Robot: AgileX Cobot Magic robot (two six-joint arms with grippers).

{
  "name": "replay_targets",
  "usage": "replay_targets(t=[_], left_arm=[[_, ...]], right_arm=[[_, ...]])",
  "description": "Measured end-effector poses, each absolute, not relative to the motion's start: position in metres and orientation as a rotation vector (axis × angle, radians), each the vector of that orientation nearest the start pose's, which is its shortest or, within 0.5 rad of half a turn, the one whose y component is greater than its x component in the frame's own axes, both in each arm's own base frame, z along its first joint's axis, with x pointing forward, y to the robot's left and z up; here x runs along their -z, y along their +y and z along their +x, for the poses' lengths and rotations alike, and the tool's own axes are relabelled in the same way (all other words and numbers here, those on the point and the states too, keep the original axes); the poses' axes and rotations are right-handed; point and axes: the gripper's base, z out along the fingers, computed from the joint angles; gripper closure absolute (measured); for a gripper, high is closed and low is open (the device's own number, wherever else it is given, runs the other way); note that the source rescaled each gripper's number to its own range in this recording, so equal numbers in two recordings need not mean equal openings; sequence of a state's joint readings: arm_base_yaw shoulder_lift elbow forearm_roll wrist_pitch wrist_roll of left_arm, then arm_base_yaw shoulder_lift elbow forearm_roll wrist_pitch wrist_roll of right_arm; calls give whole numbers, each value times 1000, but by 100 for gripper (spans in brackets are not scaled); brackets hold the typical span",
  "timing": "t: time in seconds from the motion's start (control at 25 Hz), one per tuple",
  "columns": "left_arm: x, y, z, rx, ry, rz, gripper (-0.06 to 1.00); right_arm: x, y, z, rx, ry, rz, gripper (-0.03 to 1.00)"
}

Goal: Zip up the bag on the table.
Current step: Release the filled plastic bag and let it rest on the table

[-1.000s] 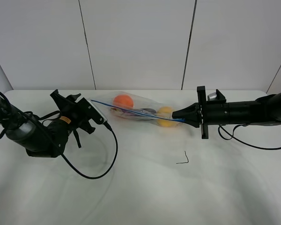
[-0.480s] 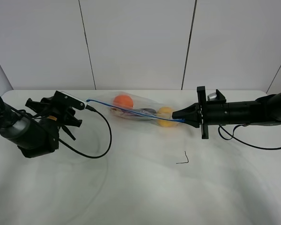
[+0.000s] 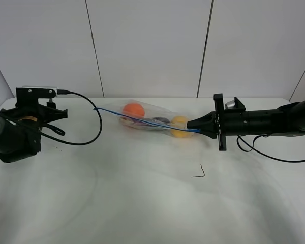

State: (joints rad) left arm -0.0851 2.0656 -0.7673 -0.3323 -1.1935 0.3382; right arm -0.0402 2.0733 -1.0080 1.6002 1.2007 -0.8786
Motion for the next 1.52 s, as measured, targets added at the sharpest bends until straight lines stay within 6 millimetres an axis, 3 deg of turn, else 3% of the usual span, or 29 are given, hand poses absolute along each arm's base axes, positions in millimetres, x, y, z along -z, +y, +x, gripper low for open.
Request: replay_targets(t=[0.16,0.44,0.6,0.8,0.88,1.08,1.36,1.52], left_arm=[[-120,-1,366,-192,1740,24,27],[-124,-7,372,-69,2151,102,29],[-137,-10,380,-37,2411,163,29],[-161,-11,391,-13,2540,171,29],[-168,-11,393,-3,2573,162,26],[-187,-13,394,34,2703,105,4],[-225,-14,394,65,2894,72,0],[-230,-14,385,67,3005,81,0]], right_arm=[[-130,71,352,-1799,2387,419,97],[-130,71,352,-1799,2387,419,97],[-130,71,352,-1799,2387,420,97],[-130,71,352,-1799,2387,420,97],[-130,71,352,-1799,2387,420,97],[-130,71,352,-1799,2387,420,97],[-130,71,352,-1799,2387,420,97],[-130,71,352,-1799,2388,419,97]])
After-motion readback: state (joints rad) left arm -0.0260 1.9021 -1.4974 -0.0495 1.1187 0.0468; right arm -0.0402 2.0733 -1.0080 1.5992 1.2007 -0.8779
